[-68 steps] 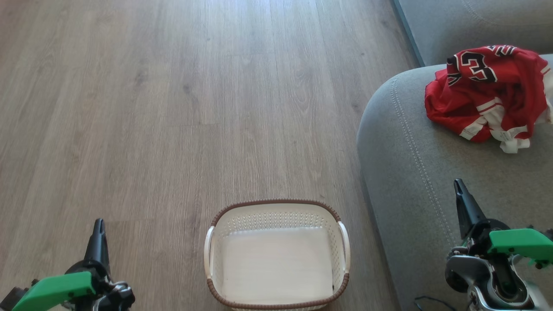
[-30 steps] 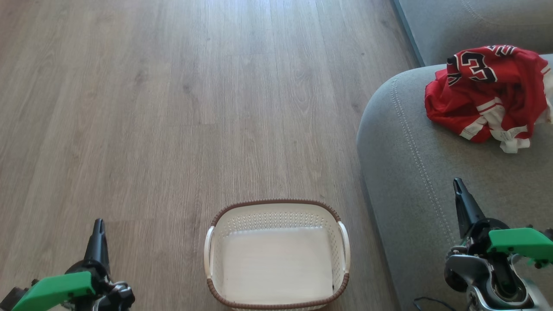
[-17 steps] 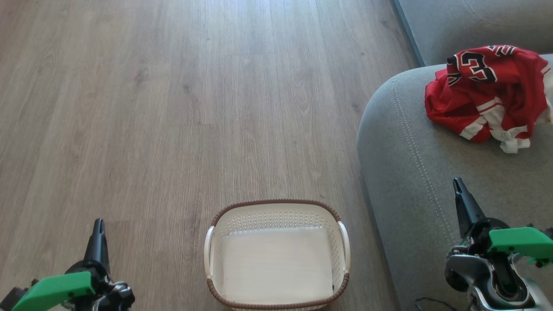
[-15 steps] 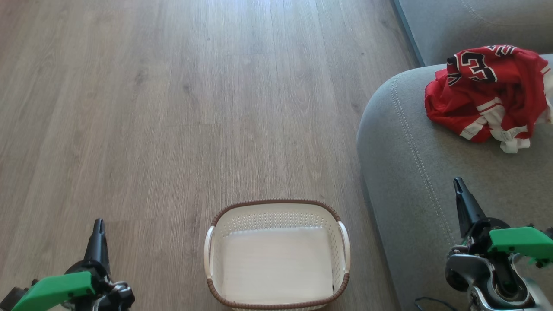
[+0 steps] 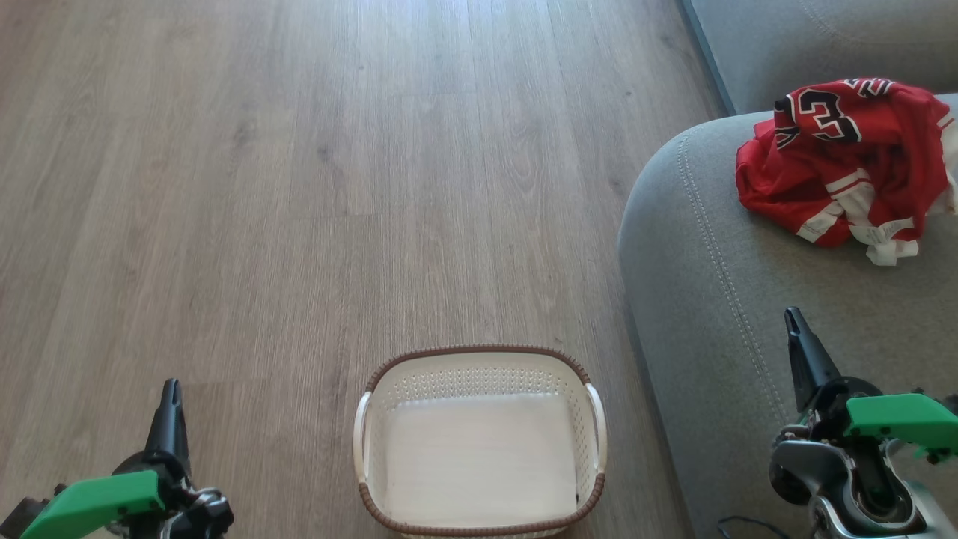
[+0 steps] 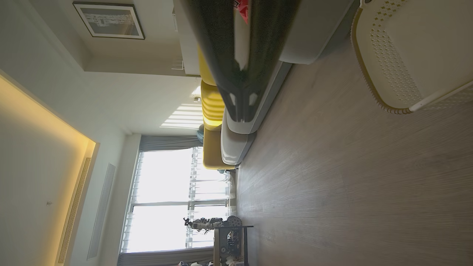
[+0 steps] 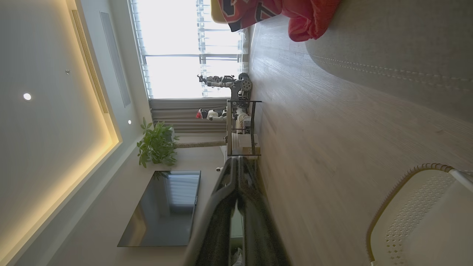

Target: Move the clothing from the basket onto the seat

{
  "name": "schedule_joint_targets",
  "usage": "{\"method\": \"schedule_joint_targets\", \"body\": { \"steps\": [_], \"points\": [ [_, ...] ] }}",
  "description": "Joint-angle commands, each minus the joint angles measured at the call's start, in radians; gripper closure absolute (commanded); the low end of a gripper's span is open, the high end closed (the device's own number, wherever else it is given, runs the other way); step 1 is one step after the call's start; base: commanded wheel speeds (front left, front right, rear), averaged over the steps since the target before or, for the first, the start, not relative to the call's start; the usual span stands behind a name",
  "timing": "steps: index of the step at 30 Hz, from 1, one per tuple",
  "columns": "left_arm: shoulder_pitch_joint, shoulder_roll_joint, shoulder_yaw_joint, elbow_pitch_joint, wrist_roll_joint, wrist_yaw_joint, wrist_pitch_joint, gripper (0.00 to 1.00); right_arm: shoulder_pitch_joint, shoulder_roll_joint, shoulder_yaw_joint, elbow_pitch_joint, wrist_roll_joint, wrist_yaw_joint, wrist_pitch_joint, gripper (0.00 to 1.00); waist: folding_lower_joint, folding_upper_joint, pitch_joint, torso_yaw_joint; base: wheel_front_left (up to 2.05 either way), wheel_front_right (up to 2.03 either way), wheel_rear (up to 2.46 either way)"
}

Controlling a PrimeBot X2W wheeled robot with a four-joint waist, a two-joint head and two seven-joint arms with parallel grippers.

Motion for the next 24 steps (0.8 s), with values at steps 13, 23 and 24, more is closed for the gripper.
{"method": "schedule_joint_targets", "body": {
  "steps": [13, 23, 24],
  "points": [
    [-0.047, 0.009, 0.036, -0.038, 0.001, -0.008, 0.005, 1.0, -0.046, -0.043, 0.041, -0.044, 0.026, 0.008, -0.026, 1.0, 0.0, 0.0, 0.0, 0.0, 0.0, 0.0, 0.0],
    [-0.047, 0.009, 0.036, -0.039, 0.001, -0.008, 0.006, 1.0, -0.047, -0.058, 0.06, -0.05, 0.043, 0.008, -0.042, 1.0, 0.0, 0.0, 0.0, 0.0, 0.0, 0.0, 0.0],
    [-0.047, 0.009, 0.036, -0.039, 0.001, -0.008, 0.006, 1.0, -0.047, -0.06, 0.062, -0.051, 0.045, 0.008, -0.044, 1.0, 0.0, 0.0, 0.0, 0.0, 0.0, 0.0, 0.0]
  ]
}}
